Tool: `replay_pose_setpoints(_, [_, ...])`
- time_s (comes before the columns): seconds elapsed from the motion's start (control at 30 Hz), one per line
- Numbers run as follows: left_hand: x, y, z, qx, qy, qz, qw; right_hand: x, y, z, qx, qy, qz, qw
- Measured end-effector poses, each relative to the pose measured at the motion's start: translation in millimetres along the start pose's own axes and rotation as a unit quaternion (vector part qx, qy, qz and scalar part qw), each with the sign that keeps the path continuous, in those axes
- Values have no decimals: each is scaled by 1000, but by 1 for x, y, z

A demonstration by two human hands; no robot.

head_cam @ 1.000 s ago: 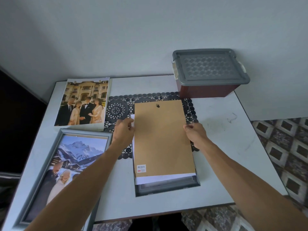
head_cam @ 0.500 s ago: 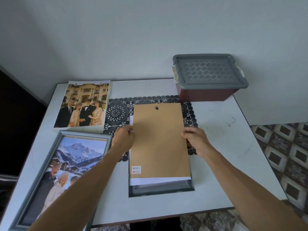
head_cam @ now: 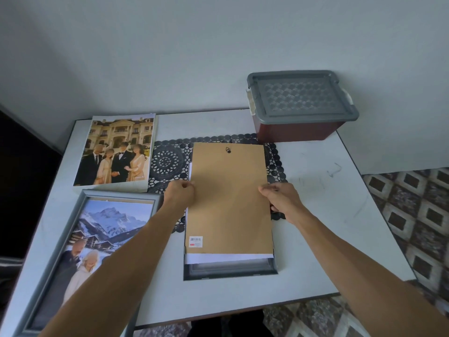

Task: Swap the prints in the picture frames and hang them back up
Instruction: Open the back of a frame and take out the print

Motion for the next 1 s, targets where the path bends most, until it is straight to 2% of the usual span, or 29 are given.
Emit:
replay_pose_setpoints(0.23, [10,5,4,-23,-36,60,997,-4,5,-1,-57,49,-32,997])
replay_pose_setpoints(0.37, [12,7,7,-15,-54,30,998,-1,1,-4,-54,50,-52,996])
replay_pose_setpoints(0.47, [10,6,9,-6,-52,12,999,-1,1,-7,-22,37,-56,997])
replay_pose_setpoints(0.6, [7,3,7,-29,-2,17,999,4,15,-8,-26,1,1,1000])
replay_pose_setpoints(0.7, [2,1,6,-25,12,1,1000,5,19,-9,-20,-16,6,1000])
replay_pose_setpoints(1.0, [-7,1,13,33,-25,-15,999,5,11,-12,22,-39,3,999])
Point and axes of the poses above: each hand's wrist, its own x-axis towards the middle knuckle, its own z-axis out of the back of the hand, y = z × x, the point moved 2 cm from there along x, towards the middle knuckle, and after that the axes turned 9 degrees about x, right-handed, at the moved point
